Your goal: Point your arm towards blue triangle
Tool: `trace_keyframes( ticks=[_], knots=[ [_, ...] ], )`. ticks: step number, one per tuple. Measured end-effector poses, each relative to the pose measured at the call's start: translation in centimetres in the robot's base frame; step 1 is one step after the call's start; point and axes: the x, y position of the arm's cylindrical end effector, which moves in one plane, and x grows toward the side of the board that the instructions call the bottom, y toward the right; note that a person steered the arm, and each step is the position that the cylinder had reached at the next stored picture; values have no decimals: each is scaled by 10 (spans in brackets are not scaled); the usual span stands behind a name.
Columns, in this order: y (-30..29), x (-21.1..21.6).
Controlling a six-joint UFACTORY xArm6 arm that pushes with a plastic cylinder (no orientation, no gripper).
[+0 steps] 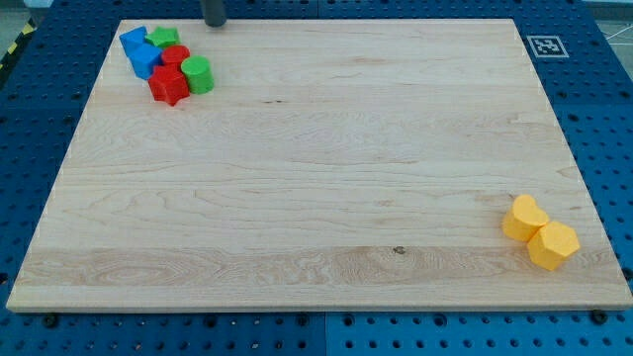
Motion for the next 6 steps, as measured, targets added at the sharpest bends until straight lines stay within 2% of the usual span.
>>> trace_keyframes(
  ticks=[3, 5, 6],
  knots=[
    [-22, 1],
    [-64, 1],
    [-108, 1]
  ],
)
